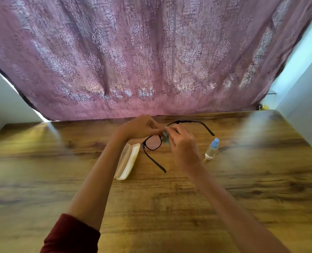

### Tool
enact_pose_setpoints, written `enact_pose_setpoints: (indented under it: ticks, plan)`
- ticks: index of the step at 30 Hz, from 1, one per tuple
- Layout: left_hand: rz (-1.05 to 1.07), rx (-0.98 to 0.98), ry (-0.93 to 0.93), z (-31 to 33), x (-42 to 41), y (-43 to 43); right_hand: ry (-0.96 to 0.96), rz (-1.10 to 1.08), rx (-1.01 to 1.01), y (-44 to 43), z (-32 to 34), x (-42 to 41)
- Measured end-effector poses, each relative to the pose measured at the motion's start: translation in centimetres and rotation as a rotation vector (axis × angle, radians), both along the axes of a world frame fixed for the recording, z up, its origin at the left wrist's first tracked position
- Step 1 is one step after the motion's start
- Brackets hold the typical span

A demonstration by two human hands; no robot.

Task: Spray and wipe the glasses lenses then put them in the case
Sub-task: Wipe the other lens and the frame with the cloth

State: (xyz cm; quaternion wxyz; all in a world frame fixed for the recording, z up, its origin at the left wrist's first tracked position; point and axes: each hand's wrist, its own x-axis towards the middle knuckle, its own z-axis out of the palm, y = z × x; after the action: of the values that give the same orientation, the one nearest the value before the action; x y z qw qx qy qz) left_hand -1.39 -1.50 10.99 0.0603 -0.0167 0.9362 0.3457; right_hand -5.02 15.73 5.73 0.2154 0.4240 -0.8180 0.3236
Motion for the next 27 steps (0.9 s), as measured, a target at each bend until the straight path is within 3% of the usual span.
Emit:
enact_pose_setpoints:
  ticks: [8,13,19,23,27]
  plan:
    - [0.043,0.01,0.035,-0.1,0.4,-0.8,0.032,-0.121,0.089,0.6,-0.3,-0.7]
    - [0.047,0.002,0.043,-0.4,0.3,-0.6,-0.039,-0.026,0.031,0.4,-0.9,0.1]
    - [0.139,0.013,0.039,-0.7,0.4,-0.3,-0.355,0.069,-0.168,1.1,-0.2,0.2]
    - [0.275,0.0,0.027,-1.0,0.3,-0.1,-0.558,0.248,-0.146,1.8,-0.7,1.0]
    - [0.35,-0.044,-0.027,-1.0,0.0,0.7,-0.757,0.319,-0.246,1.3,-1.1,2.5]
